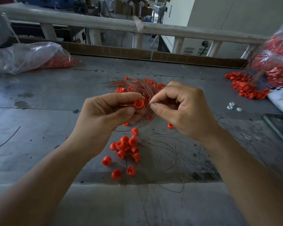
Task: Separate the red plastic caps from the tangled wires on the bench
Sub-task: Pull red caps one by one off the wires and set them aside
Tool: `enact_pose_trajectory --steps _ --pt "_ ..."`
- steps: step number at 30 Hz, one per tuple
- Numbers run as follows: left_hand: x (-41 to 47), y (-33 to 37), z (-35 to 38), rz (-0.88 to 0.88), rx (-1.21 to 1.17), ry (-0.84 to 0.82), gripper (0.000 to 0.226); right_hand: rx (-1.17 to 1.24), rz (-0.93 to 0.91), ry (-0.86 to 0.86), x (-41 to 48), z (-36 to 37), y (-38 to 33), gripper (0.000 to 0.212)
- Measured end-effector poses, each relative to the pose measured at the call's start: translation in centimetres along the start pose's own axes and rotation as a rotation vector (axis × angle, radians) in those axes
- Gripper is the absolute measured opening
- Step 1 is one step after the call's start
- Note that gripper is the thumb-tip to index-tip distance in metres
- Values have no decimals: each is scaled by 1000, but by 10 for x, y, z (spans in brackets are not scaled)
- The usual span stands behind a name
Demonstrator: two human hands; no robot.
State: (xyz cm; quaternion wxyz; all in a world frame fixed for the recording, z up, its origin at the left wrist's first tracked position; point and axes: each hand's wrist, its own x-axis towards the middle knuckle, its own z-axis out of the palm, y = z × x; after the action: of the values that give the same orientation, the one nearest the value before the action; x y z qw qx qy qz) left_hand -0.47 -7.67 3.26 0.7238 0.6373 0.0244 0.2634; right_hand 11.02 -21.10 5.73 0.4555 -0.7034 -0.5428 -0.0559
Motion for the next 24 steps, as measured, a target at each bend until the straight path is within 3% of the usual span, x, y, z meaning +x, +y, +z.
enact_pose_trajectory --steps 16,24 --pt "-2 0 -2 15 15 -52 25 -1 2 4 -1 0 0 6" --pt "-1 2 -1 -22 -114 -55 26 62 41 -30 -1 0 0 9"
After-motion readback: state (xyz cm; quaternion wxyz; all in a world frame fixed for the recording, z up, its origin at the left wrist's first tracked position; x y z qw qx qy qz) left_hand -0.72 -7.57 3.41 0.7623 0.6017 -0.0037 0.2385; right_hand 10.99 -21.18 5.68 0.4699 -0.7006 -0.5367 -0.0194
